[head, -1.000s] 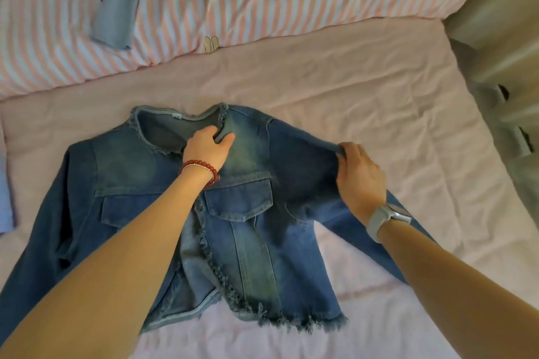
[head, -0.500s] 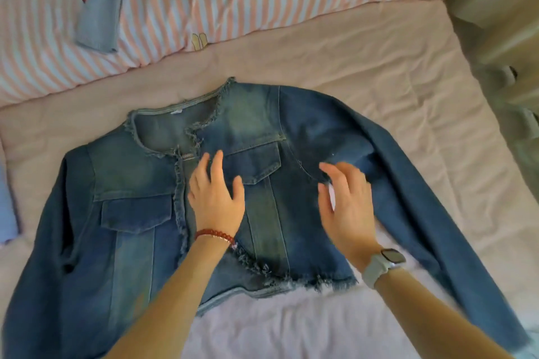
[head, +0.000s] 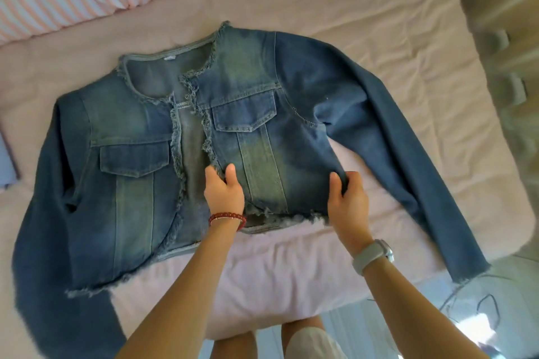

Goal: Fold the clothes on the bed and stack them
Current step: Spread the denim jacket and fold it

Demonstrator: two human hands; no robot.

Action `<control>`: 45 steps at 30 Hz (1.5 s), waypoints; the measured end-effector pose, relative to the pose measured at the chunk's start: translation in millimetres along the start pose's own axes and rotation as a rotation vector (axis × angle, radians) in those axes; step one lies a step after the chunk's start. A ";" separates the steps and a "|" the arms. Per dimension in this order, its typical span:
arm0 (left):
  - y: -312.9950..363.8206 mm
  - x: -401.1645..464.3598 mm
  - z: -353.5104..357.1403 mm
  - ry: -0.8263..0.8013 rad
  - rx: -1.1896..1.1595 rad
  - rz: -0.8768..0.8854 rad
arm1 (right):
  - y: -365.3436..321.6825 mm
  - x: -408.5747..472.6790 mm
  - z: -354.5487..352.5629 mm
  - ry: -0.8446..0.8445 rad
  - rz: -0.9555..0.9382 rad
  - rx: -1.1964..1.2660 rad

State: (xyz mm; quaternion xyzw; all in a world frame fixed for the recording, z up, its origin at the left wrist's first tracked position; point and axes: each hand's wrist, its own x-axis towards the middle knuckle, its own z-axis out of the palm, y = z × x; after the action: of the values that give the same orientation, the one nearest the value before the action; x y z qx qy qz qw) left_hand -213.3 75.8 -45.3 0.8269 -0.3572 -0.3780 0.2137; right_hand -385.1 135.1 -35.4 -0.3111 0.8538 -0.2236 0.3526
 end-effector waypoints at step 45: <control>111.1 -28.7 108.5 -0.515 0.899 1.096 | 74.3 106.9 -135.5 0.187 0.053 -0.502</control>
State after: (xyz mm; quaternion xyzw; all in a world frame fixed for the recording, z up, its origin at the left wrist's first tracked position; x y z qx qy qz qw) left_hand -358.6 15.7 -30.1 0.4237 -0.8761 -0.2168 -0.0773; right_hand -572.9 136.0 -41.3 -0.3445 0.9191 -0.0231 0.1897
